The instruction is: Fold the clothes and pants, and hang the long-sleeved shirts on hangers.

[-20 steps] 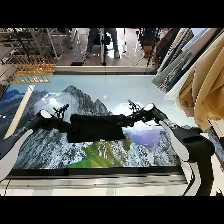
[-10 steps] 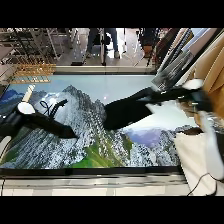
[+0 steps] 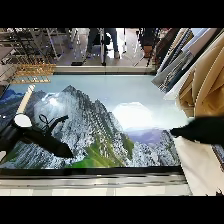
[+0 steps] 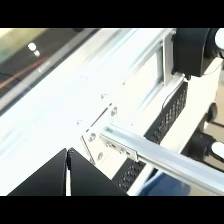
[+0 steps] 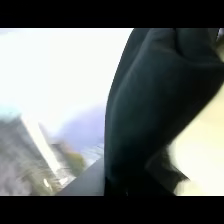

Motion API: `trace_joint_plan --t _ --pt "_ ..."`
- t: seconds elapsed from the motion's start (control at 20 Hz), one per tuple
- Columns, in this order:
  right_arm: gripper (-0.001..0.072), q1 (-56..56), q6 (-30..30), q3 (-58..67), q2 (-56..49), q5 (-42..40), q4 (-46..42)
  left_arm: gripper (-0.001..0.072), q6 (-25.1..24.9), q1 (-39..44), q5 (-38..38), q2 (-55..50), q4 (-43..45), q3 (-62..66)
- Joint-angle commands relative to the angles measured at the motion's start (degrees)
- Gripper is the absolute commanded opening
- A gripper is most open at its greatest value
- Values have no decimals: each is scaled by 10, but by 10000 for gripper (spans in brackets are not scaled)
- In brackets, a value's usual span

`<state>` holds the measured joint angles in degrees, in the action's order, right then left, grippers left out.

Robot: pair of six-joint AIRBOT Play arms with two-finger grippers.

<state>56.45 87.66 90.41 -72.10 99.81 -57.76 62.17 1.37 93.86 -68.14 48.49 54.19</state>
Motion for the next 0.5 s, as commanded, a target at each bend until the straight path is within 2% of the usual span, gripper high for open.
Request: trace_joint_plan --t 0.0,0.25,0.35,0.4,0.45 --pt "18 143 8 -129 64 57 -108 7 0 -1 -8 3 -1 -21" --pt "19 178 -3 -390 99 51 -283 7 -1 -1 -19 3 0 -21" --pt "21 178 -3 -438 98 1 -335 7 -1 -1 -19 3 0 -21" --pt "75 178 -14 -441 98 -29 -353 7 0 -1 -19 3 0 -21" --pt "347 178 -28 -433 98 -46 -359 7 0 -1 -19 3 0 -21"
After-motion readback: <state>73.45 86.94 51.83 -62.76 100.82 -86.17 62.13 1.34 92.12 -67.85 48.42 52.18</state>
